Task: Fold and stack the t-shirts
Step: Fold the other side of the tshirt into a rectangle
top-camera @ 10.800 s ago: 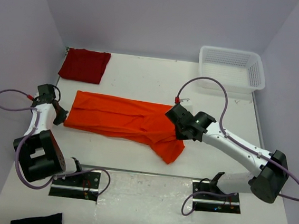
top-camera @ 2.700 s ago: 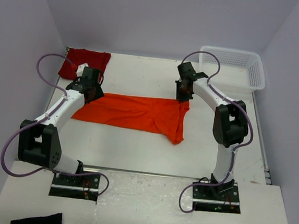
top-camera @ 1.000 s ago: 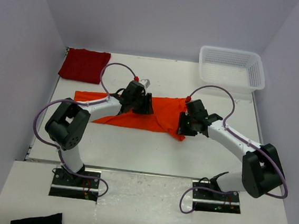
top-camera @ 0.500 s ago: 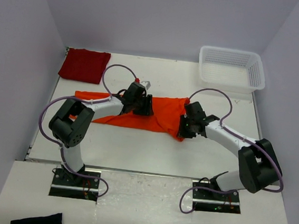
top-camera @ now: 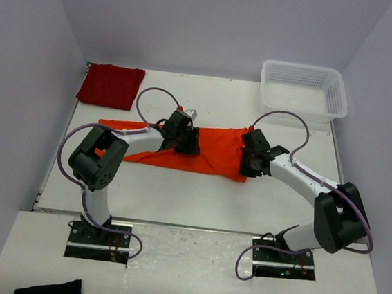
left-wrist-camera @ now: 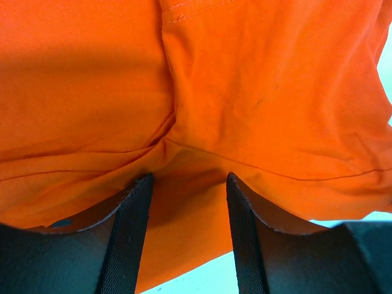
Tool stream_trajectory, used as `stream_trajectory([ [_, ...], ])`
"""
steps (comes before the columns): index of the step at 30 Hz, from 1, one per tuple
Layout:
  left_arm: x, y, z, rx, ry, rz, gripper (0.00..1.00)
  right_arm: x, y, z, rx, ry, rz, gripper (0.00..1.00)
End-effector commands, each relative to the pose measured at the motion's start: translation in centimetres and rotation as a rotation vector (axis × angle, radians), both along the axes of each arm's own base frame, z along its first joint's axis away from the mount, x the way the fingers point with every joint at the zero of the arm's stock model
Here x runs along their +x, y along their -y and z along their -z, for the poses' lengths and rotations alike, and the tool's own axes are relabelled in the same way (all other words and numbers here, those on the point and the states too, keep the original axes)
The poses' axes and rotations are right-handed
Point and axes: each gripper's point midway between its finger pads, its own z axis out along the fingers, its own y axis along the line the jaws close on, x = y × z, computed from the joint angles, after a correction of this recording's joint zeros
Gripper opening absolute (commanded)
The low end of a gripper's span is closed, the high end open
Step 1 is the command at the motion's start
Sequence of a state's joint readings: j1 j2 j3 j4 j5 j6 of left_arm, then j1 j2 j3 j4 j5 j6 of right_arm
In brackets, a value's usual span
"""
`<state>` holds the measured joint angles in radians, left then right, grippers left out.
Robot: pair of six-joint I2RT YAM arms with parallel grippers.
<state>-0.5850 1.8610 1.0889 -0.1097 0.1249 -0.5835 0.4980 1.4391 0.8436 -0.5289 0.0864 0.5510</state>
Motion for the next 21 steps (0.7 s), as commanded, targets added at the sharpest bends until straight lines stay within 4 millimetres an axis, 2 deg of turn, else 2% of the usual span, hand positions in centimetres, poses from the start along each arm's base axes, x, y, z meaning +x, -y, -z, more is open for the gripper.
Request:
stream_trajectory([
  [1,-0.5,-0.3,1.0,0.020,-0.021,-0.005,0.54,1.7,1.7,-2.1,-0.095,0.056,0.071,0.00],
  [3,-0.7,-0.6,1.5,0.030,-0.027,-0.011,0.54,2.0,2.1,-2.8,-0.111,0.072,0.086,0.00],
  [8,-1.6,-1.0,2.5,0.039,-0.045,-0.007,0.54,2.3,3.3,-3.0,-0.165,0.056,0.118,0.00],
  [14,-2.2,-1.2,3.2,0.038,-0.061,-0.004,0.54,1.7,4.5,-1.7,-0.197,-0.006,0.155,0.00],
  [19,-2.2,-1.0,2.7,0.030,-0.052,0.011,0.53,0.5,4.8,0.1,-0.204,-0.080,0.157,0.00],
  [21,-2.0,-0.8,2.0,0.019,-0.040,0.021,0.54,-0.1,4.6,0.8,-0.194,-0.108,0.149,0.05],
])
